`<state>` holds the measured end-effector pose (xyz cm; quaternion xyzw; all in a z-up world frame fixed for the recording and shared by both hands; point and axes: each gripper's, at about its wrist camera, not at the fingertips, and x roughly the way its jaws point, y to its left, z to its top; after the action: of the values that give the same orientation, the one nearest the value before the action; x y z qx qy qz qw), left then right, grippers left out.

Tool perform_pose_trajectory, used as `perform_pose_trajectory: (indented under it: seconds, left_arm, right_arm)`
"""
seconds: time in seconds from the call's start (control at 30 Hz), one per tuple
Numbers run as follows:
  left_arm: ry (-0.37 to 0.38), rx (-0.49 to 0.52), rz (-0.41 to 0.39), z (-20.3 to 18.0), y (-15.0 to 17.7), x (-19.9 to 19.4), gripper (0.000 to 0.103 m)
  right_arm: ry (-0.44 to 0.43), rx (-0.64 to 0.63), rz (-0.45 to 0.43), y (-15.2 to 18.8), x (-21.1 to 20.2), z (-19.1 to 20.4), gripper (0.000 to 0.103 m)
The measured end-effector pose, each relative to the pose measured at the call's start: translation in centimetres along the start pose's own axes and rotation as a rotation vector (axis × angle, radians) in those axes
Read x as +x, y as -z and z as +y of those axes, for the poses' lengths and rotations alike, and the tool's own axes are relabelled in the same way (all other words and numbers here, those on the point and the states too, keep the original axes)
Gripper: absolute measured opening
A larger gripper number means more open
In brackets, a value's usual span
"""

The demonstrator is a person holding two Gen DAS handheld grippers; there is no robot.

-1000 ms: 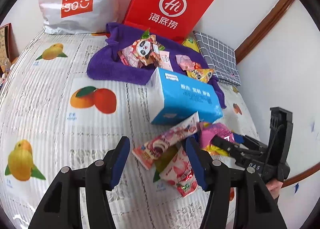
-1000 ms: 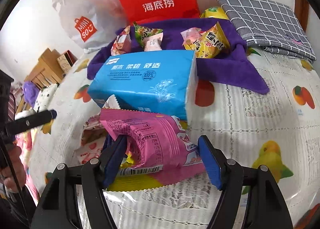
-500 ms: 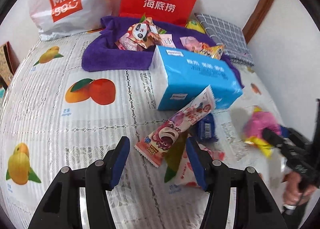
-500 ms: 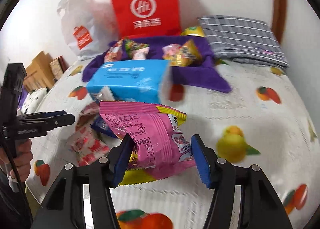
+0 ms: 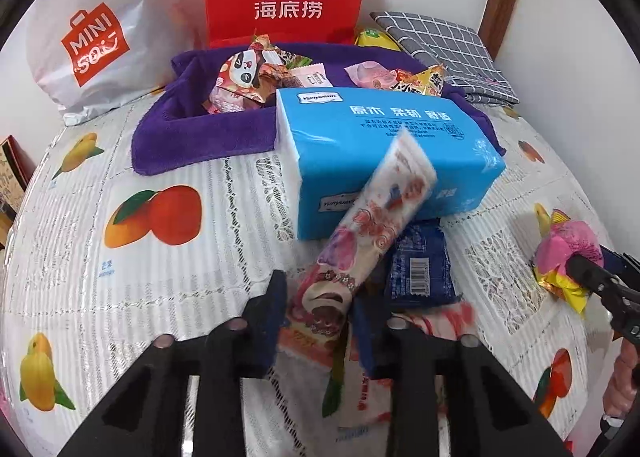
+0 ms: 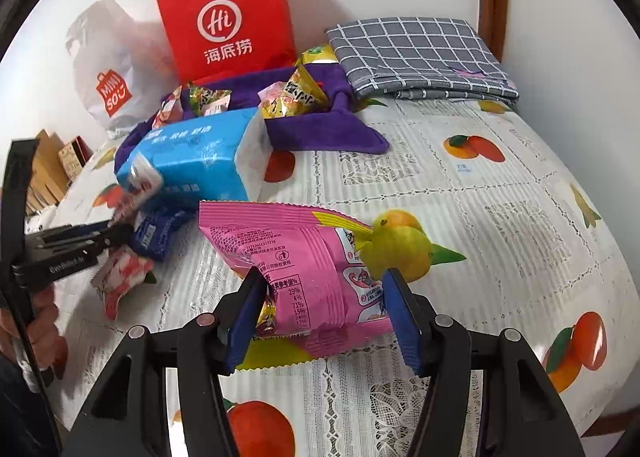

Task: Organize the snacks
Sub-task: 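Grasp large pink chip bag with right gripper while left gripper grasps pink candy stick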

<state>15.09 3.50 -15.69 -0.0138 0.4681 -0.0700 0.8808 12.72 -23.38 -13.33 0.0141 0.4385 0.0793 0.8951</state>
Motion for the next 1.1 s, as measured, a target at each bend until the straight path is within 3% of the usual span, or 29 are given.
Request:
perform_pose_trajectory:
  seconds: [0.23,0.37,0.53,0.67,1.1]
  left_arm:
    - [-0.013,-0.04,0.044,1.7,1.5,-1.7,0.027]
    - [-0.016,-0.049,0.039,1.9,2.0,-1.5,0.028]
    - [-0.002,-0.083,0.022,2.3,2.2,-1.1,0.029]
    - [-0.001,-0.078,0.014,2.1,2.2,-1.1,0.03]
    - [0.097,-0.132,0.006,2.3,2.4,-3.1,0.025]
  right_arm:
    - [-0.036,-0.088,0.005,0.7,-0.7,0.7,0.067]
    - [-0.043,-0.073,-0.011,0.4,-0.7,0.4,0.073]
    - [-0.054,-0.018,0.02,-0.1,0.8,0.0,0.073]
    - [-0.067,0.028,0.021,-0.1,1.1,-0.3,0.066]
    - [-0.052,-0.007,0.02,0.0,-0.3,0.9,0.064]
